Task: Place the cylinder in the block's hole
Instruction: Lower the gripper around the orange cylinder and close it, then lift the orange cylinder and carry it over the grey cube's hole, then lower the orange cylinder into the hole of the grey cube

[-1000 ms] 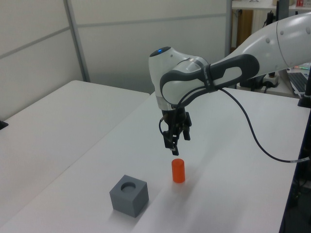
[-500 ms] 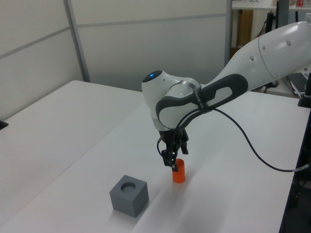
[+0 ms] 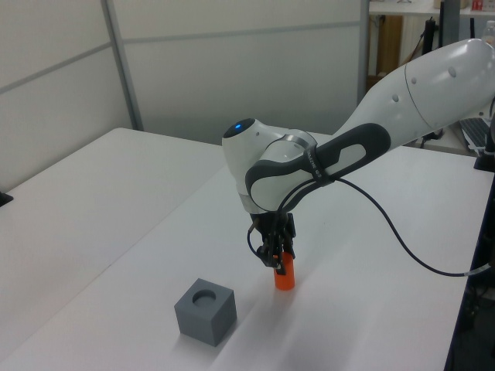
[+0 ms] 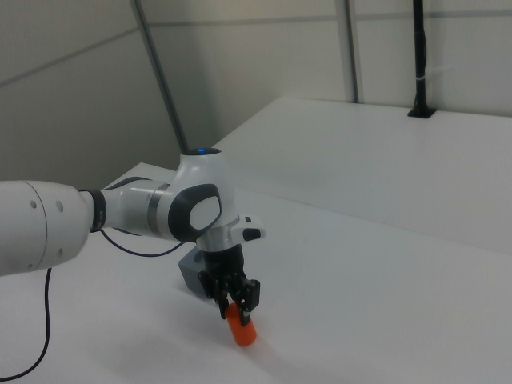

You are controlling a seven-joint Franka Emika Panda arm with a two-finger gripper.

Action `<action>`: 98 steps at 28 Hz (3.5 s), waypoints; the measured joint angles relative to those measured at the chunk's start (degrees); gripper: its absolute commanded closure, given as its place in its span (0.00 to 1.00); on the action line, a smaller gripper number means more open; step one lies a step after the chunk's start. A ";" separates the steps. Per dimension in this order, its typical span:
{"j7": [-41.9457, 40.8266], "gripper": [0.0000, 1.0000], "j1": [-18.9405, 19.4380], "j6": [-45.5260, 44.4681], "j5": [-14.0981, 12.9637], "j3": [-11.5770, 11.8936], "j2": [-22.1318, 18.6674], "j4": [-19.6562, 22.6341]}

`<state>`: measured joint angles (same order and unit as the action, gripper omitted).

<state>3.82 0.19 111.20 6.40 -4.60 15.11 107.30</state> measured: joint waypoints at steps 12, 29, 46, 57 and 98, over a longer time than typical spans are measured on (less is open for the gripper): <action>0.05 1.00 0.02 0.00 0.00 -0.08 -0.07 -2.32; 8.02 1.00 0.91 -0.86 -3.67 -7.27 -0.47 -12.83; 14.91 1.00 6.17 -1.01 -4.25 -7.61 3.31 -15.40; 15.62 1.00 6.09 1.22 -4.25 -7.59 5.55 -17.96; 15.68 0.62 5.98 2.44 -3.89 -6.66 7.66 -18.49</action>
<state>19.50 6.17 113.64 2.51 -11.26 22.77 88.81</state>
